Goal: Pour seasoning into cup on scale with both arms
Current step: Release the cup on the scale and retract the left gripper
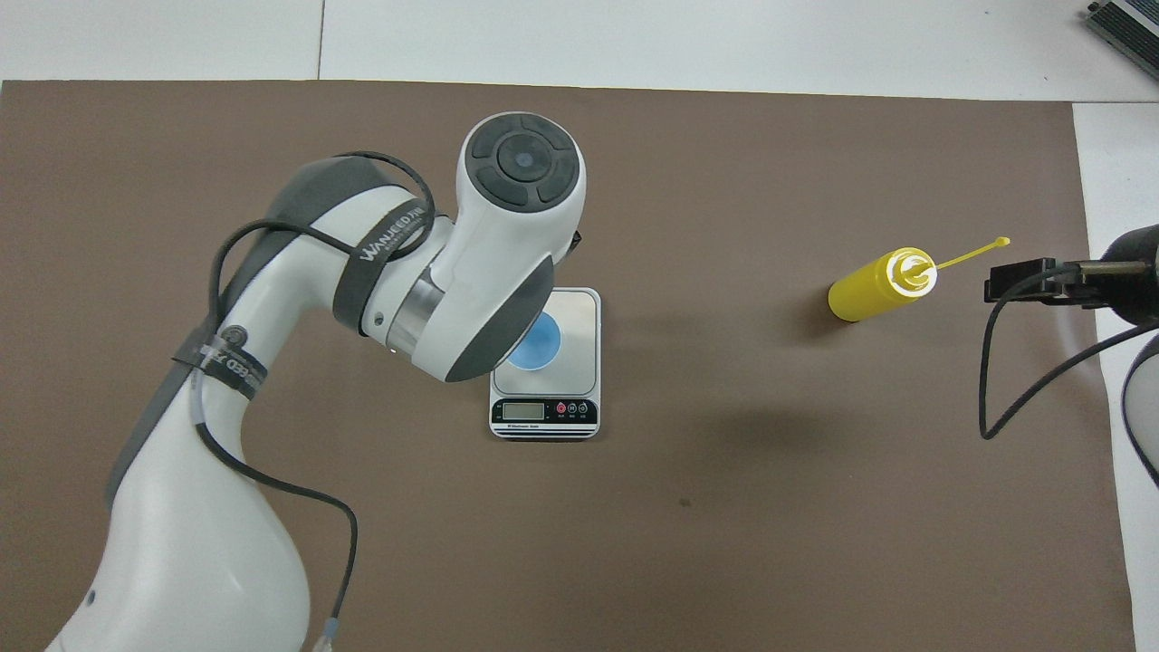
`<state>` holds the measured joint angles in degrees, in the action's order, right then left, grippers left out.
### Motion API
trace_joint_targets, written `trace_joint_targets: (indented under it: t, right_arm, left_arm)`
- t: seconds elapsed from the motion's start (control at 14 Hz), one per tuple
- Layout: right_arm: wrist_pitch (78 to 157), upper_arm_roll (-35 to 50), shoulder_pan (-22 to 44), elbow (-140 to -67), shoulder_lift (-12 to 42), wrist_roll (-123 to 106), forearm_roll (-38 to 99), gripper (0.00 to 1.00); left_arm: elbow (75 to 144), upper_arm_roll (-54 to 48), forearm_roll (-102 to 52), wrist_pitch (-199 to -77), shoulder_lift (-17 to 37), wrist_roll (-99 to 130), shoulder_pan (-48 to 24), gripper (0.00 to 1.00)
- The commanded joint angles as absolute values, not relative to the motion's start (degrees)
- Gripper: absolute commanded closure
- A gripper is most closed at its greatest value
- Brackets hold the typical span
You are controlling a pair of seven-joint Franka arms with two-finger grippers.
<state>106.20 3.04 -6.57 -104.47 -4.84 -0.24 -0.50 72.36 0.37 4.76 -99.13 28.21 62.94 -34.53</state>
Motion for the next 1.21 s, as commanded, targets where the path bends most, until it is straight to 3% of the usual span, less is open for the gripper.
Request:
trace_joint_targets:
  t: [0.0,0.57,1.0,1.14]
  right_arm:
    - [113.1,2.7,-8.3,-113.4,-9.5,-8.4,3.8,0.0]
    - [124.4,2.7,-16.2,-123.5,-9.4,-41.3,22.4,0.0]
    - [125.8,2.7,-22.4,-124.4,-2.9,-71.8,41.4,0.0]
    - [125.7,2.7,-23.7,-124.4,-1.2,-77.6,44.3,0.0]
  left_arm:
    - [69.5,-0.4,2.7,-93.9,25.9,57.2,-29.9,0.35]
    - [68.4,-0.4,0.6,-85.0,20.0,27.9,-13.9,0.34]
    - [69.1,-0.2,-0.8,-82.6,16.4,9.9,-3.4,0.33]
    - [72.6,0.5,-0.9,-83.2,14.1,4.4,-1.9,0.31]
